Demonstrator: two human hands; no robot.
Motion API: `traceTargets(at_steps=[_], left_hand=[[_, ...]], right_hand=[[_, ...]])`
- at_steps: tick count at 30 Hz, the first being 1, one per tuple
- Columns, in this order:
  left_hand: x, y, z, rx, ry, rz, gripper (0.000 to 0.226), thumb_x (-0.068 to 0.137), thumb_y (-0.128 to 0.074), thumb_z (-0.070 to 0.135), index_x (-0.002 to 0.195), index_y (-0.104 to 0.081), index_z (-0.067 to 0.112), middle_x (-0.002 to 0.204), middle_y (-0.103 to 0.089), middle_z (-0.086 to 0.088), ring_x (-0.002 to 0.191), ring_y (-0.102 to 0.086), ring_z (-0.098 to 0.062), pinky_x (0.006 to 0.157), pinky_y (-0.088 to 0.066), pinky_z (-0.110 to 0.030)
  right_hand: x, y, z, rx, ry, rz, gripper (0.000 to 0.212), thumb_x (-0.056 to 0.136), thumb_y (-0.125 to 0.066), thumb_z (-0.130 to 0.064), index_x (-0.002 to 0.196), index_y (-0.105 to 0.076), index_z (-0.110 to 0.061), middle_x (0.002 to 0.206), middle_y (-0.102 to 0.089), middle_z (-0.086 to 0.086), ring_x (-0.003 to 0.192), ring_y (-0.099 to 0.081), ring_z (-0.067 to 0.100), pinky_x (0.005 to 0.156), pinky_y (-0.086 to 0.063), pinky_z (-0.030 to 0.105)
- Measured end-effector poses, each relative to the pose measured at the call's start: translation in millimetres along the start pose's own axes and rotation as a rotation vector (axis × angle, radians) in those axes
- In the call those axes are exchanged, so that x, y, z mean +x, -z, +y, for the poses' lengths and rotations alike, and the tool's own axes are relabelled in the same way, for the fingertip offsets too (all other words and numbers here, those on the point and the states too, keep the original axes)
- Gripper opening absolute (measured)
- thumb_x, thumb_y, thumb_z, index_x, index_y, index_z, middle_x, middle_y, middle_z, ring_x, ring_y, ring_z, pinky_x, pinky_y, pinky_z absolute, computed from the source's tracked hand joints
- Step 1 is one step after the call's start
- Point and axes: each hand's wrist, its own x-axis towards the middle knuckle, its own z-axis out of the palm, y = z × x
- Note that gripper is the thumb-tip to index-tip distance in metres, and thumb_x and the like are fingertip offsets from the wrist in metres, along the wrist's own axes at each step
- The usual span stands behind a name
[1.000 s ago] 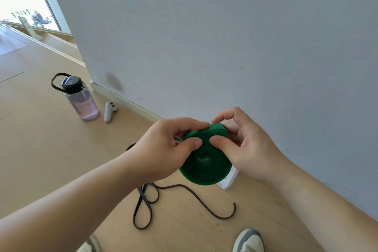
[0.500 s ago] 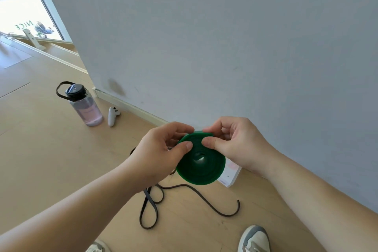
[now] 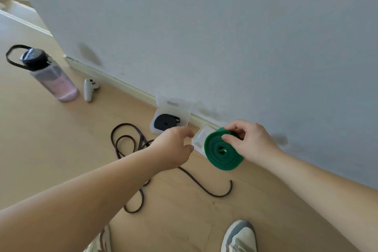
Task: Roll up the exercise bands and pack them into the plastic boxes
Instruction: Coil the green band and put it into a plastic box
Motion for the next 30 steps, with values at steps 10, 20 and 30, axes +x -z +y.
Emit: traceTargets(at_steps=[10,20,30], left_hand=[[123.5,-99.4,-59.1,0.106,-0.098,-0.008,0.041,0.105,-0.052,0.036,0.145,-0.053,0.027,0.156,-0.044,0.008,0.14,-0.045,-0.019,0.107,-0.045,-0.038],[189.2,-157.8,-104.0,0.286,-0.474,-0.014,0.064,0.09,-0.074,0.047,0.147,-0.055,0.026,0.164,-0.037,0.004,0.155,-0.029,-0.017,0.127,-0.026,-0.041],[206.0,-165.6,-98.6,0.528,-0.575,0.143,0.067,0.065,-0.093,0.045,0.126,-0.071,0.026,0.126,-0.066,-0.002,0.11,-0.061,-0.03,0.086,-0.056,-0.041]], right_hand=[[75.3,-87.0,125.5,0.312,-0.252,0.187,0.015,0.095,-0.071,-0.017,0.101,-0.069,-0.031,0.094,-0.074,-0.008,0.09,-0.07,0.013,0.081,-0.052,0.026],[98.8,-108.4,179.8,0.272,-0.296,0.258,0.02,0.102,-0.06,-0.018,0.115,-0.065,-0.032,0.098,-0.072,0.004,0.09,-0.067,0.019,0.074,-0.05,0.025],[86.3,-114.4,194.2,0.3,-0.325,0.324,0.017,0.102,-0.06,-0.02,0.111,-0.064,-0.033,0.077,-0.063,-0.01,0.07,-0.057,0.007,0.065,-0.043,0.022]])
